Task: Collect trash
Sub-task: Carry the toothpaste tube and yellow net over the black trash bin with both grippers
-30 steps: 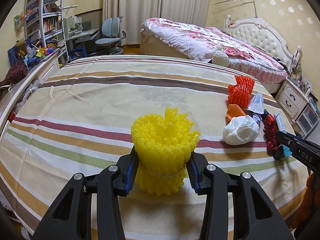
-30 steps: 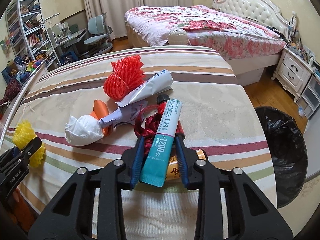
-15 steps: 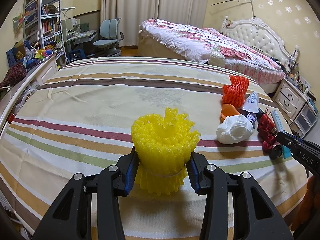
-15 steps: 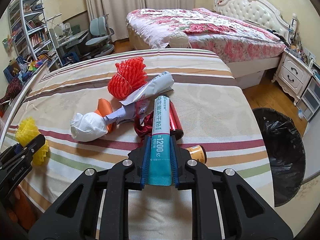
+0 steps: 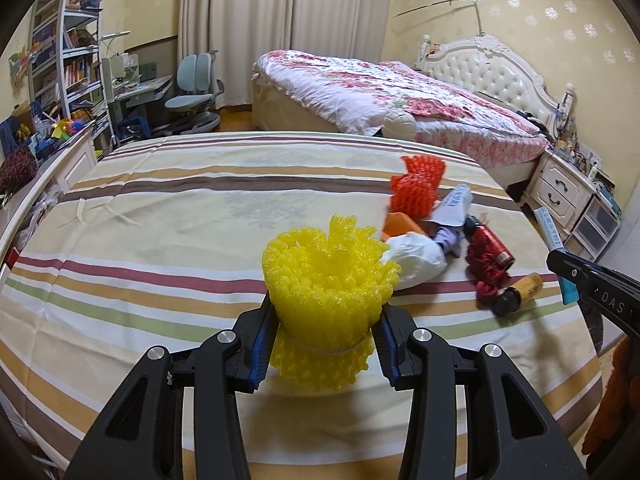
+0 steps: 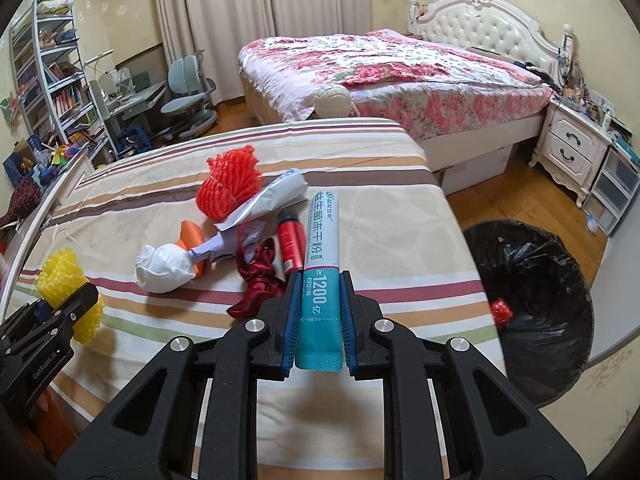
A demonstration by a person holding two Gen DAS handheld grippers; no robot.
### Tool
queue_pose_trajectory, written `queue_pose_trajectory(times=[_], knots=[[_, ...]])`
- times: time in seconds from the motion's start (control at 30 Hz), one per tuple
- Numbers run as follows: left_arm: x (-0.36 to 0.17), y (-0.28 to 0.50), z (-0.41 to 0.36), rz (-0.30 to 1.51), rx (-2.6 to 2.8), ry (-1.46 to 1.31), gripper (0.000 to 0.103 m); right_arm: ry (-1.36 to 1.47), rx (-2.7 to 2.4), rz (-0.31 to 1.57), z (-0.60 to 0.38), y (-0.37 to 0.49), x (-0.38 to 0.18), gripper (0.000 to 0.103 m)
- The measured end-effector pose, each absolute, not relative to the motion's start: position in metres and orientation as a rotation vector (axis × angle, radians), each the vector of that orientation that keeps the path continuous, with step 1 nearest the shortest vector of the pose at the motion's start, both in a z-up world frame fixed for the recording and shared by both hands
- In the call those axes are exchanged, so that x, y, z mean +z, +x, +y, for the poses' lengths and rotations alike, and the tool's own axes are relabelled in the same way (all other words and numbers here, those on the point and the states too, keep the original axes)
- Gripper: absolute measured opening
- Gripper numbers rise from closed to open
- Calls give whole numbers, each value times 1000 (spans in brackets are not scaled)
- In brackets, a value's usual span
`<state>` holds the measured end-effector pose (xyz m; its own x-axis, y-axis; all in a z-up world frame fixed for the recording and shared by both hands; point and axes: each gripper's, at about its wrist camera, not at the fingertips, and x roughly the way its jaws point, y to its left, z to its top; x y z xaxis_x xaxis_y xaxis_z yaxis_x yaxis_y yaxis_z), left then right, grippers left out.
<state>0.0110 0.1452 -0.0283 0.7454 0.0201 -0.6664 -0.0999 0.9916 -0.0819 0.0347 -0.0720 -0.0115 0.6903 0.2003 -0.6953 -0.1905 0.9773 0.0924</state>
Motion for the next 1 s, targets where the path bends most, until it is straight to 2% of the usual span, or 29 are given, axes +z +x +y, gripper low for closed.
queue_pose_trajectory(times=[0.6, 1.0], knots=[[-6, 28, 21, 664, -176, 9, 43, 100, 28, 748, -179, 37, -13, 18], [-16, 55, -71, 672, -312, 111, 43, 153, -70, 763, -244, 47, -32, 18]])
